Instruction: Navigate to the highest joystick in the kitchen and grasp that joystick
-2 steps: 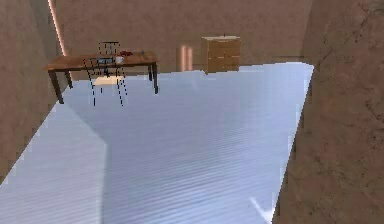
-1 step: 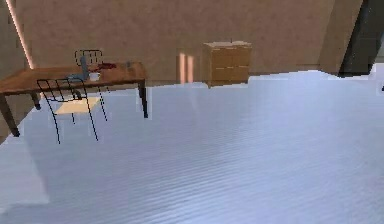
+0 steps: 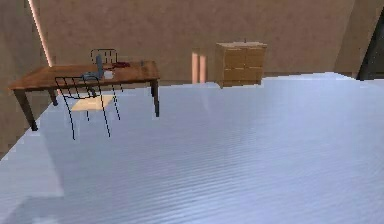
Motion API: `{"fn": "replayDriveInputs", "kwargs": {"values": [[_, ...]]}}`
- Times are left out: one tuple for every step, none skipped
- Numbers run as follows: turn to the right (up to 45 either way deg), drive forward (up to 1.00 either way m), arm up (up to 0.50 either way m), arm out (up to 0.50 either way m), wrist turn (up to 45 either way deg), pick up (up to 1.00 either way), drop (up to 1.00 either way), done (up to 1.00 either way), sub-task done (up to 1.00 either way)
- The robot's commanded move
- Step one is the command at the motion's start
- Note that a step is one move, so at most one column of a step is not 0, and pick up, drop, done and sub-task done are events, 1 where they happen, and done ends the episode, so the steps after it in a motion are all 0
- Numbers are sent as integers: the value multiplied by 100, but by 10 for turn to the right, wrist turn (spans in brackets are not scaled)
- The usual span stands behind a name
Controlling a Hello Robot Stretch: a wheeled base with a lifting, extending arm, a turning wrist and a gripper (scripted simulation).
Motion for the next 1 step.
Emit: {"fn": "replayDriveInputs", "kwargs": {"values": [[0, 10, 0, 0, 0, 0, 0, 0, 0]]}}
